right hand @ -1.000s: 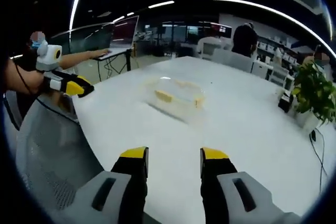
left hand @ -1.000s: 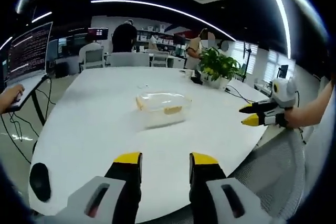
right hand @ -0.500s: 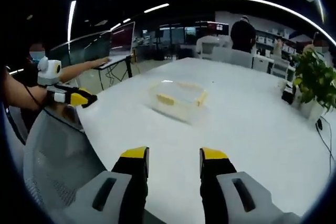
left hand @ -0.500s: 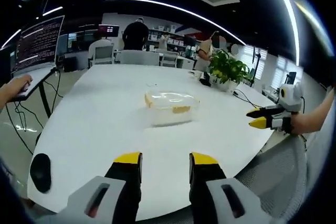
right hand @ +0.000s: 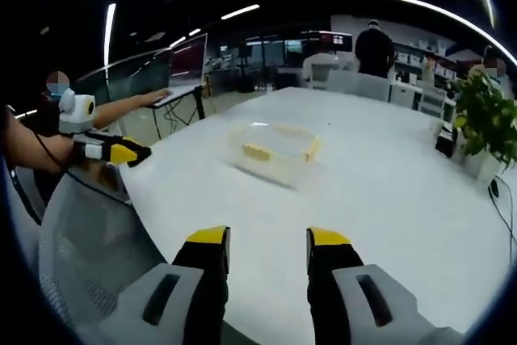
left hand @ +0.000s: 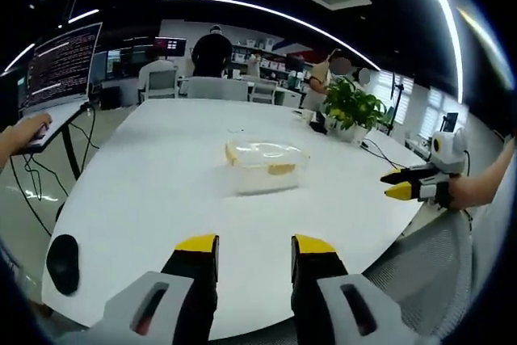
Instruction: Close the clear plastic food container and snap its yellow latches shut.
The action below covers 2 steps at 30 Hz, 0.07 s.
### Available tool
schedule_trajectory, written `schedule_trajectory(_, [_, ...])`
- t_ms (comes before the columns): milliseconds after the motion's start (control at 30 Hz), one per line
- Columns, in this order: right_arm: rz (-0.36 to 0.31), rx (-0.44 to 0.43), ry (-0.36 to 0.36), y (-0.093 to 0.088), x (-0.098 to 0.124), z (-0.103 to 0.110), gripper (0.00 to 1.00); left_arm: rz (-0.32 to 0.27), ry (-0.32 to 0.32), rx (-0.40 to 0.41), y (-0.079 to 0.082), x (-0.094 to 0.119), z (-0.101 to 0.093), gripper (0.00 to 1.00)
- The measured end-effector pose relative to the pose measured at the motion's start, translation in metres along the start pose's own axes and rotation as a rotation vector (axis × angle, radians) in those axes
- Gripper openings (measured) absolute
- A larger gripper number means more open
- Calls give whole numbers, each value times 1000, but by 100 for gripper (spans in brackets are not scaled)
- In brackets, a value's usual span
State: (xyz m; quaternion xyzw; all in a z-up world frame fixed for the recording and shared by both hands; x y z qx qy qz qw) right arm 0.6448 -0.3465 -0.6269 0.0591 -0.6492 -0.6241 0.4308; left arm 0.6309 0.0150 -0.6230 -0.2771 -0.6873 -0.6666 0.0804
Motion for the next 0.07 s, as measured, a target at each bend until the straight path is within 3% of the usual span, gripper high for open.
schedule_trajectory(67, [1,-7,-1,0,0,0,35,1,0,-1,0,0,0,29])
Point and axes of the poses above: the point that each gripper's makers call its tool centre point, and the gripper's own axes: x roughly backward along the fingers, z roughly to its left, y roughly out of its top, the point moved 10 cm from there along x, roughly backward along the fingers, and after that the axes turned 8 degrees about y, right-handed, at the moved point
